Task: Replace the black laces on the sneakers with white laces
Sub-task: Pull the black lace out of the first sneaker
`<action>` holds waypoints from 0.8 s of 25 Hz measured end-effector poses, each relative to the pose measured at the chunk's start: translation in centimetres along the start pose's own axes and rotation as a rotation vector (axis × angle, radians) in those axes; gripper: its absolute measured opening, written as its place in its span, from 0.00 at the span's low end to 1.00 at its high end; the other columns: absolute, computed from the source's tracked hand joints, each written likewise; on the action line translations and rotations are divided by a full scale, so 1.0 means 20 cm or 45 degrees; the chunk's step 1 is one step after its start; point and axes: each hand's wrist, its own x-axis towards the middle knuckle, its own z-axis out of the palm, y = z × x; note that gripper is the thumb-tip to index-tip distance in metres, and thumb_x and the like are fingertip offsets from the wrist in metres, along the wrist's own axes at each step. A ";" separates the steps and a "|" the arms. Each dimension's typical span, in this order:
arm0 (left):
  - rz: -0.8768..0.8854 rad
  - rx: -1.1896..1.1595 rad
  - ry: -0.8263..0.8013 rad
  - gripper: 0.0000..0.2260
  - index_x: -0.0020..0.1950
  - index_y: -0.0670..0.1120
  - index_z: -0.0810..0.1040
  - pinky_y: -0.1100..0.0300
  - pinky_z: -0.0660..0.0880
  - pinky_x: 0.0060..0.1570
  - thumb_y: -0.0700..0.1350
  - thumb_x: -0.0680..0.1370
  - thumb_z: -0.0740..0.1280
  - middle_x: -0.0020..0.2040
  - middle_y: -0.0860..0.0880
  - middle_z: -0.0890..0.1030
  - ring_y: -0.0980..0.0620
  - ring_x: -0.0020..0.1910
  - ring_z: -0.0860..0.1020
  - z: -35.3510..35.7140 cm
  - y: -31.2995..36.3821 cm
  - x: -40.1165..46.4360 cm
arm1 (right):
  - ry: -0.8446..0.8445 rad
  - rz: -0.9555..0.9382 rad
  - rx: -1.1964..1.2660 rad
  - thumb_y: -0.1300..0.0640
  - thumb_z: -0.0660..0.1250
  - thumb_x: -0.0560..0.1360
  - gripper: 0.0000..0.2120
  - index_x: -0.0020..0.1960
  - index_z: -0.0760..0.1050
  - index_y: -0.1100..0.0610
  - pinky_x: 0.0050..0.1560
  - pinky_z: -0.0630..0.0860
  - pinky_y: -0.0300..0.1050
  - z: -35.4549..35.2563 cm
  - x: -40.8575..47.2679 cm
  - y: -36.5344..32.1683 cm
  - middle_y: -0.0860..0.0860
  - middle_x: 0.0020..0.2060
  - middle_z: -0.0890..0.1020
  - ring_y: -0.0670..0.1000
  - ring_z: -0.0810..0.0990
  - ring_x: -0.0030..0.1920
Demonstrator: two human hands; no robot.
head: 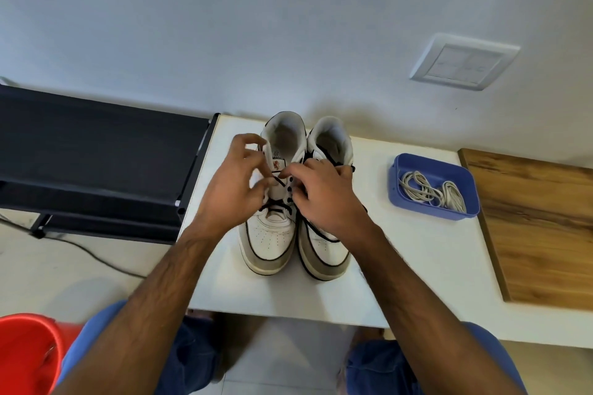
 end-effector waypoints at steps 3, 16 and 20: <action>-0.263 -0.039 0.187 0.06 0.44 0.47 0.78 0.55 0.78 0.54 0.39 0.75 0.74 0.63 0.52 0.73 0.56 0.56 0.76 -0.10 -0.09 0.00 | 0.065 0.055 0.123 0.58 0.63 0.77 0.13 0.58 0.77 0.45 0.56 0.58 0.50 0.00 0.00 0.01 0.43 0.50 0.78 0.50 0.73 0.59; 0.121 0.431 -0.116 0.05 0.49 0.53 0.82 0.51 0.66 0.54 0.51 0.75 0.75 0.71 0.50 0.70 0.46 0.61 0.72 0.04 -0.01 0.01 | 0.051 0.026 0.321 0.67 0.61 0.75 0.22 0.59 0.81 0.46 0.53 0.56 0.47 0.02 -0.02 0.08 0.43 0.46 0.80 0.44 0.75 0.54; 0.133 0.452 0.023 0.04 0.47 0.50 0.82 0.47 0.67 0.56 0.46 0.75 0.74 0.69 0.49 0.73 0.46 0.61 0.74 0.00 0.01 0.01 | 0.076 0.019 0.372 0.68 0.61 0.74 0.22 0.59 0.82 0.47 0.56 0.60 0.48 0.02 -0.03 0.10 0.43 0.45 0.82 0.42 0.75 0.52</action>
